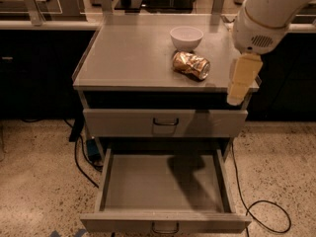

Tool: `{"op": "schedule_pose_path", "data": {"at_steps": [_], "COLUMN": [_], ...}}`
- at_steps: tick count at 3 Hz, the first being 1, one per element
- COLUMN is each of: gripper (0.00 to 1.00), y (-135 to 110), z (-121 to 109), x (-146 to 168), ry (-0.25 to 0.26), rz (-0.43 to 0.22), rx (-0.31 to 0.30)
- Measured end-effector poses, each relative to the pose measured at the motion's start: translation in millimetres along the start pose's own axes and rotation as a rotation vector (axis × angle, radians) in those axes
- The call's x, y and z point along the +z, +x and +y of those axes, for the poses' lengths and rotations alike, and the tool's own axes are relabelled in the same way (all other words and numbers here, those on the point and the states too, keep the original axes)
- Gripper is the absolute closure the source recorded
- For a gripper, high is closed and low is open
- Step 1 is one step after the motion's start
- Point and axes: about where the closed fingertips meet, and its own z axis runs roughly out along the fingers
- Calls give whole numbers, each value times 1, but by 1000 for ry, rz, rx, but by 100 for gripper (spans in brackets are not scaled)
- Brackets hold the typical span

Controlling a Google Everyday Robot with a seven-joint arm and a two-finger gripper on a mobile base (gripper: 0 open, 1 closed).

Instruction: Place orange can into middle drawer

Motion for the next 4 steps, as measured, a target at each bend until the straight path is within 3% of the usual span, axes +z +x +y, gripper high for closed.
{"op": "schedule_pose_path", "data": {"at_steps": [1,2,3,4], "gripper": [0,0,0,0], "y": [-5,-10,-43,-49], "z": [-49,-63,-95,-113], "x": [20,30,61,63], "ry": [-22,-39,-44,-18], "rz": [61,70,-21,-55], "rx": [21,17,27,40]}}
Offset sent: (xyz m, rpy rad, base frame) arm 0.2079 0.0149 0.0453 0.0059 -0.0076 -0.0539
